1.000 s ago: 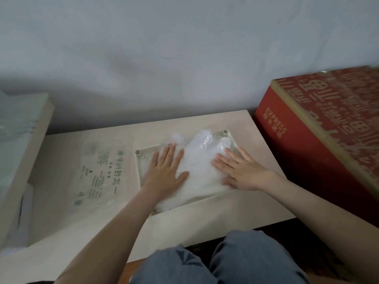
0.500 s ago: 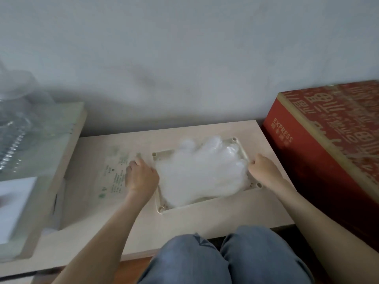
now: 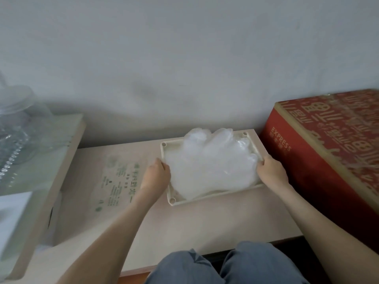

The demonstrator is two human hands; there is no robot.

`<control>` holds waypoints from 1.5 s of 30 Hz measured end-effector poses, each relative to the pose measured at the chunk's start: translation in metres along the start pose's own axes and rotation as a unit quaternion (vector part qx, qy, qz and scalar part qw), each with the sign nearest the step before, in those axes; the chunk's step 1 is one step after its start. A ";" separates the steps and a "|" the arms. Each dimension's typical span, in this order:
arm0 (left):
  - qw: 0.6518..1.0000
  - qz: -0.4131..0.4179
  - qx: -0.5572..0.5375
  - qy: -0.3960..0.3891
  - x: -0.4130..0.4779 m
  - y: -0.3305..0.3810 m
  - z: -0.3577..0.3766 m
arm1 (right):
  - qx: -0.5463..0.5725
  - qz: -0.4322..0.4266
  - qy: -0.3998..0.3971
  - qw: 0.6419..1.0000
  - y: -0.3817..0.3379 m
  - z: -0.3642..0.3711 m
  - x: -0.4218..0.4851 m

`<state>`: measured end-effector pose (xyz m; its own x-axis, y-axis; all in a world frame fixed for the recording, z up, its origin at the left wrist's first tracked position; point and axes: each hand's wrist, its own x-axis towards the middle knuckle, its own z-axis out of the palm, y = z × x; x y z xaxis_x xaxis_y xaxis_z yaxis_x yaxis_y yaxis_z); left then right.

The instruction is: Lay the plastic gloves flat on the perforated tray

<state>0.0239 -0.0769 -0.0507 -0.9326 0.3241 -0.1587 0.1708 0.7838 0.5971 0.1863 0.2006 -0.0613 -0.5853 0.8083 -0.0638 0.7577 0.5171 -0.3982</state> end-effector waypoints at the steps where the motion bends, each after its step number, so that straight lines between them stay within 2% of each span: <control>1: 1.000 0.008 0.005 -0.012 0.006 0.006 0.005 | 0.006 0.006 0.001 1.000 0.004 -0.003 0.006; 5: 0.999 0.015 0.015 -0.036 0.025 0.025 0.026 | 0.030 0.027 0.005 0.999 0.017 -0.006 0.025; 11: 0.999 -0.014 0.031 -0.036 0.054 0.035 0.053 | 0.052 0.036 -0.001 0.998 0.027 0.002 0.056; 16: 0.999 -0.005 0.035 -0.033 0.065 0.033 0.057 | 0.058 0.043 0.006 0.997 0.029 0.014 0.071; 21: 0.988 0.024 0.133 0.076 0.058 0.008 0.032 | 0.049 0.045 0.102 0.993 0.017 0.015 0.067; 24: 0.978 0.012 0.190 0.081 0.050 -0.020 0.018 | 0.042 0.022 0.146 0.988 0.000 0.016 0.056; 27: 0.978 0.021 0.175 0.111 0.040 -0.046 0.010 | 0.046 0.004 0.161 0.986 -0.023 0.019 0.042; 30: 0.961 0.093 0.166 0.201 0.027 -0.060 0.003 | 0.049 -0.045 0.174 0.983 -0.045 0.023 0.029; 32: 0.949 0.077 0.187 0.243 0.017 -0.063 -0.002 | 0.051 -0.085 0.182 0.978 -0.060 0.025 0.022; 34: 0.953 -0.018 0.191 0.234 0.013 -0.070 -0.009 | 0.050 -0.108 0.174 0.977 -0.073 0.027 0.015; 36: 0.956 -0.144 0.199 0.161 0.008 -0.085 -0.018 | 0.045 -0.120 0.152 0.980 -0.086 0.030 0.007; 37: 0.955 -0.179 0.196 0.134 0.007 -0.091 -0.022 | 0.044 -0.125 0.143 0.981 -0.092 0.032 0.004; 38: 0.955 -0.191 0.196 0.114 0.004 -0.098 -0.027 | 0.044 -0.133 0.133 0.981 -0.100 0.034 -0.001; 40: 0.961 -0.160 0.204 0.095 0.004 -0.103 -0.032 | 0.050 -0.149 0.123 0.980 -0.112 0.035 -0.007; 45: 0.978 -0.093 0.147 0.114 -0.003 -0.086 -0.049 | 0.077 -0.211 0.090 0.970 -0.146 0.038 -0.026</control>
<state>-0.0039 -0.1707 -0.0630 -0.9971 0.0615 -0.0441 0.0444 0.9476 0.3165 0.0801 0.0934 -0.0365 -0.7635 0.5769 0.2902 0.4017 0.7761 -0.4861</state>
